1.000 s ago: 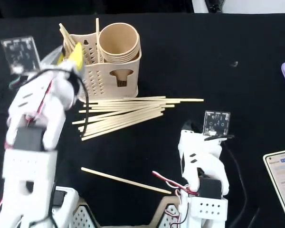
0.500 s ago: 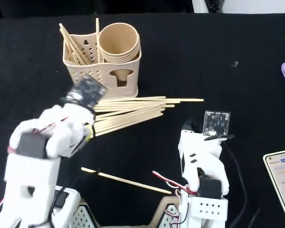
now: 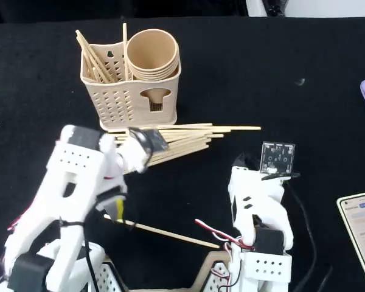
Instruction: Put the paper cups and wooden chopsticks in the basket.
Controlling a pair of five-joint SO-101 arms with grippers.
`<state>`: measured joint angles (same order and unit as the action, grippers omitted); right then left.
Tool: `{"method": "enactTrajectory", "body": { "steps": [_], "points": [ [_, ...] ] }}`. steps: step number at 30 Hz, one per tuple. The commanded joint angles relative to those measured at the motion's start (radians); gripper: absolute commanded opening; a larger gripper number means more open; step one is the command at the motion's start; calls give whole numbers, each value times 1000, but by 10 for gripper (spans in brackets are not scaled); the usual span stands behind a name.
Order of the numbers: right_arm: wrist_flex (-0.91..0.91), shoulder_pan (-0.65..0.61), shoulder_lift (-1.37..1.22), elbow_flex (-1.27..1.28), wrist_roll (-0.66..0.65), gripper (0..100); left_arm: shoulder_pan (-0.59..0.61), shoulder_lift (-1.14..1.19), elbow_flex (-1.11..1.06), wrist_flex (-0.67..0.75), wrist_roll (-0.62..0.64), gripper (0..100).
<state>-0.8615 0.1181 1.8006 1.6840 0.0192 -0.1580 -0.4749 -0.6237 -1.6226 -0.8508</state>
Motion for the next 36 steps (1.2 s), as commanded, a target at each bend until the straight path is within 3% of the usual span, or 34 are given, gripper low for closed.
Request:
{"method": "enactTrajectory", "body": {
  "steps": [1,4,8,19,36],
  "points": [
    [26,-8,93,-5,-11,15,-139,0,-128,132,-12,192],
    [26,-8,93,-5,-11,15,-202,-28,-269,338,0,180],
    [26,-8,93,-5,-11,15,-219,-78,-390,545,109,250],
    [26,-6,93,-12,-11,15,-213,28,-409,617,94,258],
    [21,-6,93,-18,-9,15,-225,126,-357,631,74,30]
  ]
}}
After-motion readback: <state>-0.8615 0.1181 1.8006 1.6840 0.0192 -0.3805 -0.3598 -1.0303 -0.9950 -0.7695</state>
